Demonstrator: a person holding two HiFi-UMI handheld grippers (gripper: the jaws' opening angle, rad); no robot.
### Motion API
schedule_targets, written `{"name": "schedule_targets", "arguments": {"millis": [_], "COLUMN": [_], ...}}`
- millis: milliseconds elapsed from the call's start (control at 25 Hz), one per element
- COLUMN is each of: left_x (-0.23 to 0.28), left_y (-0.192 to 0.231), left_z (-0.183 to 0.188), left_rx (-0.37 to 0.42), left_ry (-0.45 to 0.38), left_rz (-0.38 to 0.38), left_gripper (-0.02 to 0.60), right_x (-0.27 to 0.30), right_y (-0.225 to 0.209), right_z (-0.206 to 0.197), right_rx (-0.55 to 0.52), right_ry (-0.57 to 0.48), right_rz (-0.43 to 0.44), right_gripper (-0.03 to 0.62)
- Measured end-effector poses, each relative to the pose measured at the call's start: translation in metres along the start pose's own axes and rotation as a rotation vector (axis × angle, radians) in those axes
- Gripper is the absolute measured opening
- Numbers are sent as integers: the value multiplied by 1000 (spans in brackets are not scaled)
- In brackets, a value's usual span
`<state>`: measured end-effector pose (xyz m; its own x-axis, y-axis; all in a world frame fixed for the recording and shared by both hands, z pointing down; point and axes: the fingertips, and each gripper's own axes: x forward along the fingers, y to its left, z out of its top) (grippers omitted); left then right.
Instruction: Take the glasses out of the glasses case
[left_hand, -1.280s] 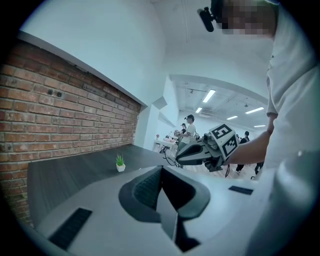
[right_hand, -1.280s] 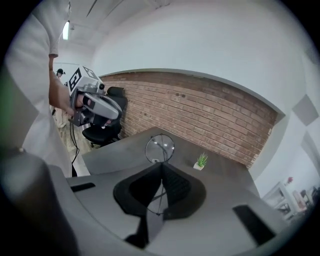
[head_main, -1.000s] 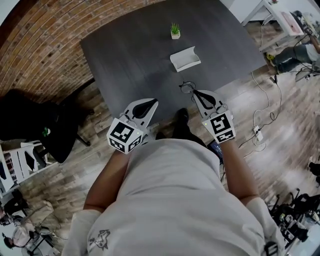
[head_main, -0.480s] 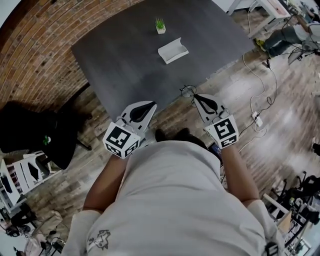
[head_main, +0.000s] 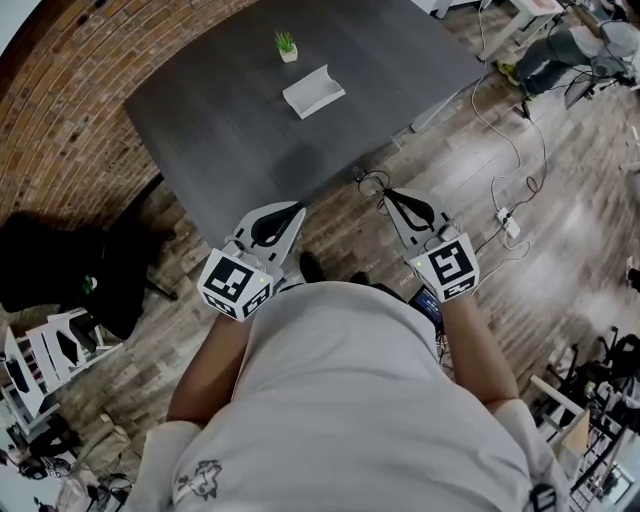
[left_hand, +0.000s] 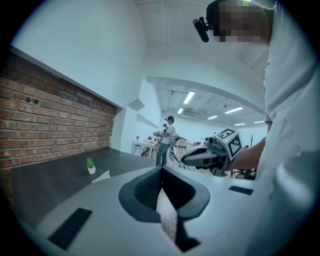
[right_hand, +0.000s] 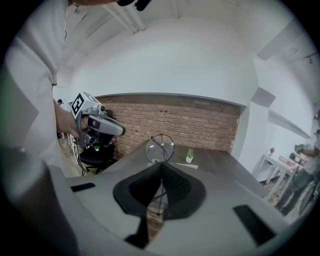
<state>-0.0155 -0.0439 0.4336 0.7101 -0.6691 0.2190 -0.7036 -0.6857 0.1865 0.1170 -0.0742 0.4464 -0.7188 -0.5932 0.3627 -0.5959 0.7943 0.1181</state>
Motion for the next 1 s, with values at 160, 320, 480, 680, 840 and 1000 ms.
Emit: {"name": "schedule_targets", "arguments": {"millis": [160, 320, 480, 680, 840, 1000], "left_x": [14, 25, 30, 27, 20, 10], "left_y": [-32, -64, -93, -121, -135, -139], "left_z": [-2, -6, -12, -19, -22, -23], "left_rx": [10, 14, 14, 15, 22, 28], "left_ry": [4, 8, 10, 14, 23, 27], "left_rz": [1, 6, 11, 27, 37, 51], "left_gripper": [11, 11, 11, 11, 11, 11], "right_x": [-31, -58, -84, -108, -121, -123], "right_y": [-6, -8, -5, 2, 9, 19], "right_z": [-11, -21, -31, -42, -46, -46], "right_rx": [20, 31, 27, 31, 45, 44], "right_ry": [-32, -56, -61, -59, -77, -84], "right_rz": [-1, 6, 21, 40, 47, 62], "right_gripper": [14, 14, 14, 14, 14, 14]}}
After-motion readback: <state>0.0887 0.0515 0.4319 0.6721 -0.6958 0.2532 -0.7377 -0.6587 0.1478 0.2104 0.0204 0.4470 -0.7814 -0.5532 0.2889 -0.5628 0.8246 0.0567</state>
